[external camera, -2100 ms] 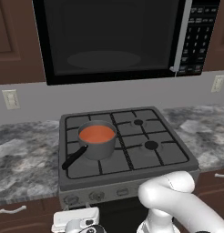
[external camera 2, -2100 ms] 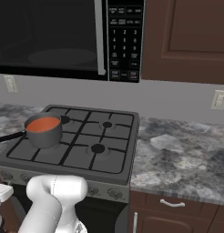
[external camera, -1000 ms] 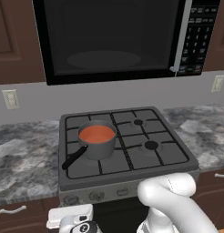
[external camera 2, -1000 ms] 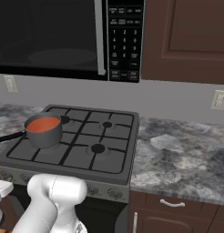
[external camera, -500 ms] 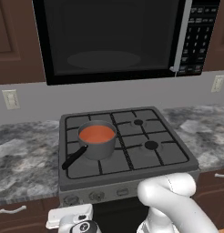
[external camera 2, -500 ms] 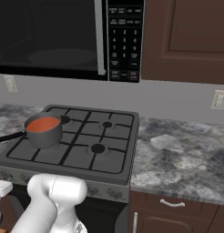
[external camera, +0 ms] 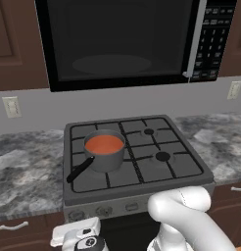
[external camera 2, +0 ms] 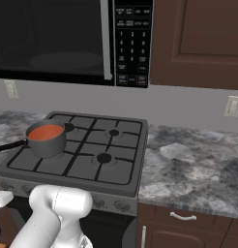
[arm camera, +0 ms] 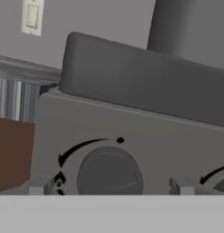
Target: Wait until the marinara sauce is simmered to a deep red color and then turn off the stove.
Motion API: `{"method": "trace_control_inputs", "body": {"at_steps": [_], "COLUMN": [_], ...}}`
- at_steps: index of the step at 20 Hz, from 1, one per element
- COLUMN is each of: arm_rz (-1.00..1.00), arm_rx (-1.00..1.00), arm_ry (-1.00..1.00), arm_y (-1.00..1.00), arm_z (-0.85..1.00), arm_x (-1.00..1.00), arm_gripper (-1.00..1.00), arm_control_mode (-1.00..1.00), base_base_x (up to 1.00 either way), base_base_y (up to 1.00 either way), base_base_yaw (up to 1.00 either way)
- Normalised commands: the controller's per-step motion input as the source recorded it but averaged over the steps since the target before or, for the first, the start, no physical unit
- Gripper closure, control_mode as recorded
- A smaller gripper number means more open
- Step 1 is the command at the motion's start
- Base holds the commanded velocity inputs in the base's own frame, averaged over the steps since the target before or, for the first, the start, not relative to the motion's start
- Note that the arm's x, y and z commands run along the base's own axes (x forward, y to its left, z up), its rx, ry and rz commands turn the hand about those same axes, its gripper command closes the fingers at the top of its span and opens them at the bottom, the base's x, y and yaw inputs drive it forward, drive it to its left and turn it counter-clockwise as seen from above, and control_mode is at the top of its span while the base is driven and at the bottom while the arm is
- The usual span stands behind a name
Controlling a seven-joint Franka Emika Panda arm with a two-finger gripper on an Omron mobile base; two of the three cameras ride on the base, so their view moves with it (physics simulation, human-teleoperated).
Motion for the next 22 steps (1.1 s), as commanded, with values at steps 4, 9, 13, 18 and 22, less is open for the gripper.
{"method": "trace_control_inputs", "body": {"at_steps": [4,9,13,18,22], "arm_rz": [0.00,0.00,0.01,0.02,0.04], "arm_rx": [-0.12,-0.14,-0.13,-0.08,-0.06], "arm_ry": [0.00,0.00,0.01,0.00,0.00], "arm_y": [-0.11,-0.06,-0.03,0.00,0.00], "arm_z": [0.00,-0.06,-0.04,-0.08,-0.03], "arm_x": [0.00,0.00,0.00,0.00,0.05], "arm_gripper": [-1.00,-1.00,-1.00,-1.00,-1.00], "arm_control_mode": [-1.00,-1.00,-1.00,-1.00,-1.00], "base_base_x": [0.00,0.00,0.00,0.00,0.00], "base_base_y": [0.00,0.00,0.00,0.00,0.00], "base_base_yaw": [0.00,0.00,0.00,0.00,0.00]}}
